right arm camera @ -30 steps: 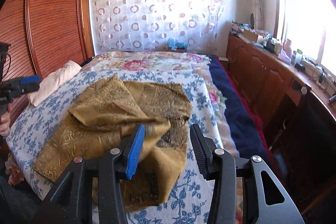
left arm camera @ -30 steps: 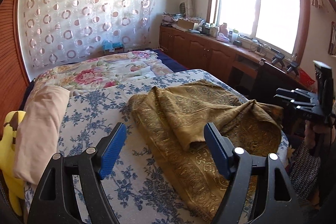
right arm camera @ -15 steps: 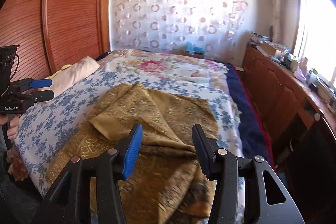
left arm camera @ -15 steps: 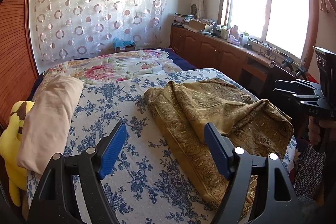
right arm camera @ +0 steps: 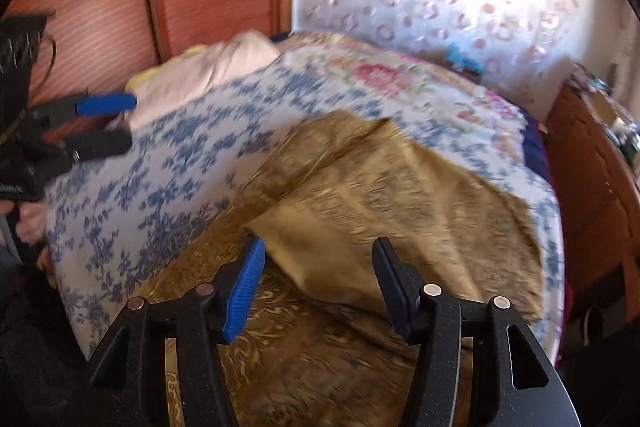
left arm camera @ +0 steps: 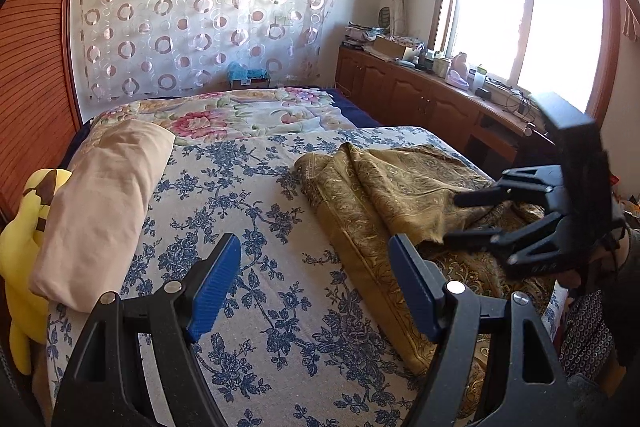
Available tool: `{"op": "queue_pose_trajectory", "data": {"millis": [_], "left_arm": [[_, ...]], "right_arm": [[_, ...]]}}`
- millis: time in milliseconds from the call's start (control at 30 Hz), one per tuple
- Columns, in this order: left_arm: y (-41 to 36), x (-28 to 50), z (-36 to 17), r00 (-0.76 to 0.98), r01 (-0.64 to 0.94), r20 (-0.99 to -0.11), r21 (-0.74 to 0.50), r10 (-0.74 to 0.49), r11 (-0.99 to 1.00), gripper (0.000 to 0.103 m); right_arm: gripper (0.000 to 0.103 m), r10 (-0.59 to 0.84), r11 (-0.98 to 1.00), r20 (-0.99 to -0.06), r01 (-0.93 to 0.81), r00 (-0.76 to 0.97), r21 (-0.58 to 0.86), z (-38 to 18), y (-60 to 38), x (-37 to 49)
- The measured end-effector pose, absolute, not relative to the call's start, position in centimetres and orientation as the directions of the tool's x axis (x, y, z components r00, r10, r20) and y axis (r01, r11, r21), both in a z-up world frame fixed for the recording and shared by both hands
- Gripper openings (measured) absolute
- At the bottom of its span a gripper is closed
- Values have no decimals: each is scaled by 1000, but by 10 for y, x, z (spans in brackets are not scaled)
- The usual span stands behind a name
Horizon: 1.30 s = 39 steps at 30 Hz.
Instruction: Fold small clothes
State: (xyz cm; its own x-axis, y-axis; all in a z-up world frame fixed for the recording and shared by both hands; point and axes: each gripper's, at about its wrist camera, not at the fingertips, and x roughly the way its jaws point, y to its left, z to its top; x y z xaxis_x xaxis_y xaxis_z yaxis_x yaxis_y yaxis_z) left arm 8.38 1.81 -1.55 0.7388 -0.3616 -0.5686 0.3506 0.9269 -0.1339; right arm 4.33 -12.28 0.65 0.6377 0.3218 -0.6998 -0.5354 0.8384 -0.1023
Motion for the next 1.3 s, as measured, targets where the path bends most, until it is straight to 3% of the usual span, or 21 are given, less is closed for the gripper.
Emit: {"op": "queue_pose_trajectory", "data": {"millis": [200,367,433,533,633,900,1000,1167,1200,1300], "left_arm": [[19,84,-18,733,352,-572,-143,-367,925,77],[18,85,-20,727,356,-578,-144,-370,923,77],[17,85,-21,725,357,-579,-146,-372,923,77],[16,85,-23,723,358,-580,-149,-374,922,77],[16,85,-24,720,359,-583,-152,-377,921,77],[16,85,-25,715,362,-585,-159,-383,918,77],[16,85,-26,715,364,-584,-159,-384,918,77],[14,87,-27,710,362,-590,-163,-385,918,77],[13,88,-27,708,364,-592,-161,-384,918,77],[11,86,-28,706,369,-593,-158,-387,916,77]], "right_arm": [[58,235,819,-773,-548,590,-169,-21,-107,70],[57,214,816,-782,-547,586,-187,-26,-112,85],[34,197,807,-781,-551,593,-214,-29,-107,88],[8,209,787,-784,-576,585,-220,-33,-105,84],[4,202,792,-768,-563,608,-237,-28,-107,79],[3,143,855,-661,-429,737,-292,26,-139,90],[3,67,868,-621,-352,781,-350,37,-161,113],[3,-101,939,-637,-138,765,-315,37,-221,165],[6,-115,950,-649,-108,752,-294,36,-229,172],[33,-118,977,-690,-39,714,-208,34,-253,186]]}}
